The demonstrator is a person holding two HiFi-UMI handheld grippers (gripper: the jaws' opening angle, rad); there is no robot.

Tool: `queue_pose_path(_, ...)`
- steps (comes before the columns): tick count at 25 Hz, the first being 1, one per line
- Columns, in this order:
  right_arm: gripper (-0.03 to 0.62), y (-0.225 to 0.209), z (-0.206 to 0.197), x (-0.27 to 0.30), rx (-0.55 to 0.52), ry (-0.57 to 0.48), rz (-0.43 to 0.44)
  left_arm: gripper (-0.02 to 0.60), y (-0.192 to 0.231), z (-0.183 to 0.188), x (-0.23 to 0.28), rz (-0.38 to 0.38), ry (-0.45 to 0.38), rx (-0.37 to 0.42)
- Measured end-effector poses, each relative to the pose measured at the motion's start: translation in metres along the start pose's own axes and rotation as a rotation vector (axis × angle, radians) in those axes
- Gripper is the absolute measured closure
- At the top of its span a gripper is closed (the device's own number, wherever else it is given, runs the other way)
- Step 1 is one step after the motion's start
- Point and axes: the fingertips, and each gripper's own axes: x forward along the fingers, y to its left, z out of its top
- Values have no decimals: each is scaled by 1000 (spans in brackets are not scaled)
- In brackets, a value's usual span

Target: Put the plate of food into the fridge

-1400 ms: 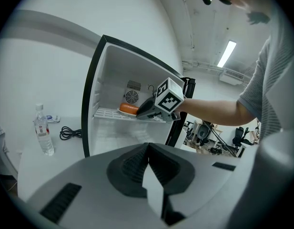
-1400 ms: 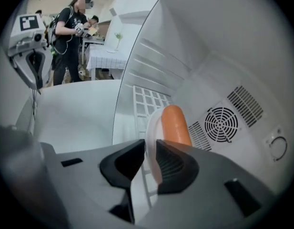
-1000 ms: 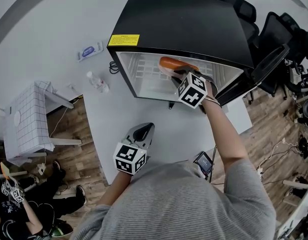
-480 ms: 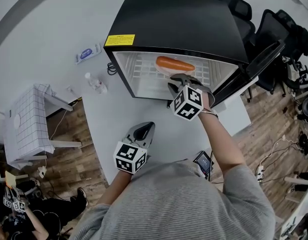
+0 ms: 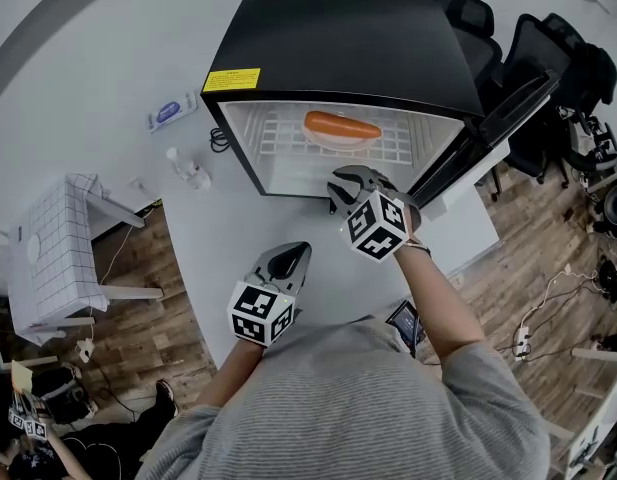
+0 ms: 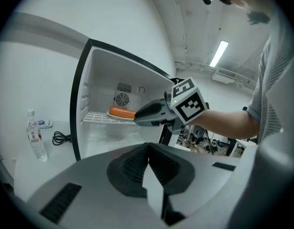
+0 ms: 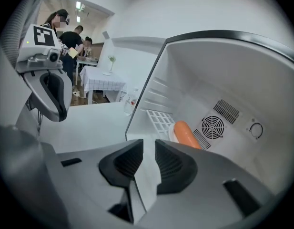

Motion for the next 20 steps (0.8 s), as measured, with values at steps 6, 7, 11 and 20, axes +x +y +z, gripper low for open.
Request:
queue_pose_path(6, 511, 18, 6, -22, 159, -129, 43, 571, -5, 2, -3, -4, -8, 12)
queue_pose_path(7, 511, 21, 8, -26, 185, -153, 54, 571, -6, 2, -3, -5, -8, 14)
queue_pose_path(11, 517, 35, 16, -41, 278, -272, 109, 571, -10, 3, -4, -10, -10, 22)
queue_pose_path(20, 574, 59, 13, -66, 389, -377, 133, 571, -20, 5, -5, -22, -18, 38)
